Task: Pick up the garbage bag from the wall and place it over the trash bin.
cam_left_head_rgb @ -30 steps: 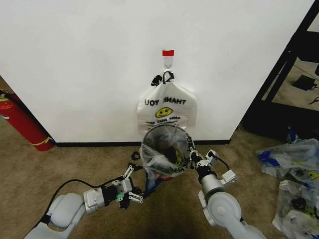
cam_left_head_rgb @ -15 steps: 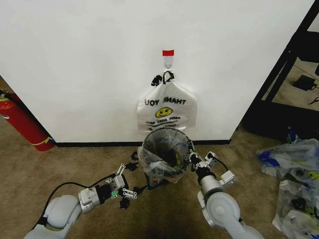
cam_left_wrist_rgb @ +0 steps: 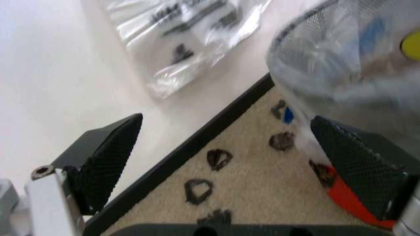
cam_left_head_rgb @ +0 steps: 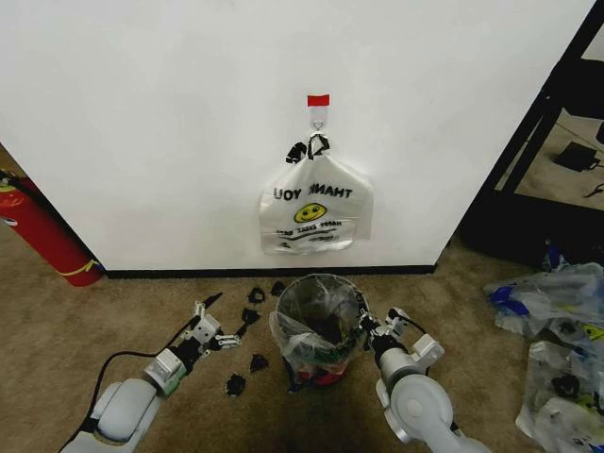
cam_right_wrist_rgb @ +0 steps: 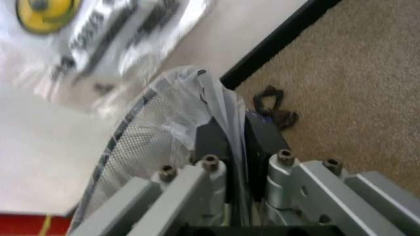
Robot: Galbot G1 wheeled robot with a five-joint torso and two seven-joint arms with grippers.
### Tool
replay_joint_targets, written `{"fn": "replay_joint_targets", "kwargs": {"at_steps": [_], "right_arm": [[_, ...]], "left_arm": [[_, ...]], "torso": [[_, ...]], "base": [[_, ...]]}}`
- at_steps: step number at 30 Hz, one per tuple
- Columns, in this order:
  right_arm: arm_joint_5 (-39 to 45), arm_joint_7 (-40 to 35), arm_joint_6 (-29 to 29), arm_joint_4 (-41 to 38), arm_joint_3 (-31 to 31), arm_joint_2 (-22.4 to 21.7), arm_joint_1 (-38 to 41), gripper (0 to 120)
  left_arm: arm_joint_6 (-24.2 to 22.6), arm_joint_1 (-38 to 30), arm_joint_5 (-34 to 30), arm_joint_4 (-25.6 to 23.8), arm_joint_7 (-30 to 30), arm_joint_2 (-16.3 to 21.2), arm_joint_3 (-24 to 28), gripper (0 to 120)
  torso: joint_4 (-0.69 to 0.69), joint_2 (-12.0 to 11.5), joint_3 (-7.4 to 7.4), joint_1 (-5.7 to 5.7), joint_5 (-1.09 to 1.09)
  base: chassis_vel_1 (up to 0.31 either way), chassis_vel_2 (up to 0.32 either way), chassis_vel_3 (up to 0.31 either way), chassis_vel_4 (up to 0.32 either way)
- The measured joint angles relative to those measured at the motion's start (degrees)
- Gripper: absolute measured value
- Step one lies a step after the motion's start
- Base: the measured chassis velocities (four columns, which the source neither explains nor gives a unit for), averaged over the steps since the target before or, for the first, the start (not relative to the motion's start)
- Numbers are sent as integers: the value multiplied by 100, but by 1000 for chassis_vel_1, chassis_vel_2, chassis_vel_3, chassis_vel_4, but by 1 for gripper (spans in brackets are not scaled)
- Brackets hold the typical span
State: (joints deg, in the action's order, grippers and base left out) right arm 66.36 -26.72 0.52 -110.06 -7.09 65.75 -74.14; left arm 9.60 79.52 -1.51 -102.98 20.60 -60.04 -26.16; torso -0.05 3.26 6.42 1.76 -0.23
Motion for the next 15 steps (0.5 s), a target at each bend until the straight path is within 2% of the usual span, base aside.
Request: {"fn": "replay_joint_targets", "kwargs": {"at_steps": [2,4,7,8,15], "right_arm": [[-35,83,-20,32,9,-30,-18,12],[-171,343,-76,123,37,-154,-107,23],[-300,534,-158,112,41,-385,-279,34],[-300,534,-158,112,41,-385,-279,34],[-445,566,-119,-424,-64,-701,-584,65]], "left_arm": [[3,0,0,-14,10,-4,8,100],[17,-4,0,-57,42,-4,21,100],[45,-1,-3,-79,94,15,20,100],[45,-1,-3,-79,94,15,20,100],[113,11,-4,-80,162,1,14,100]], "torso": [[0,0,0,0,0],[-2,0,0,0,0],[-1,0,0,0,0],[-1,0,0,0,0],[-1,0,0,0,0]], "base": [[0,0,0,0],[0,0,0,0],[0,0,0,0],[0,0,0,0],[0,0,0,0]]}}
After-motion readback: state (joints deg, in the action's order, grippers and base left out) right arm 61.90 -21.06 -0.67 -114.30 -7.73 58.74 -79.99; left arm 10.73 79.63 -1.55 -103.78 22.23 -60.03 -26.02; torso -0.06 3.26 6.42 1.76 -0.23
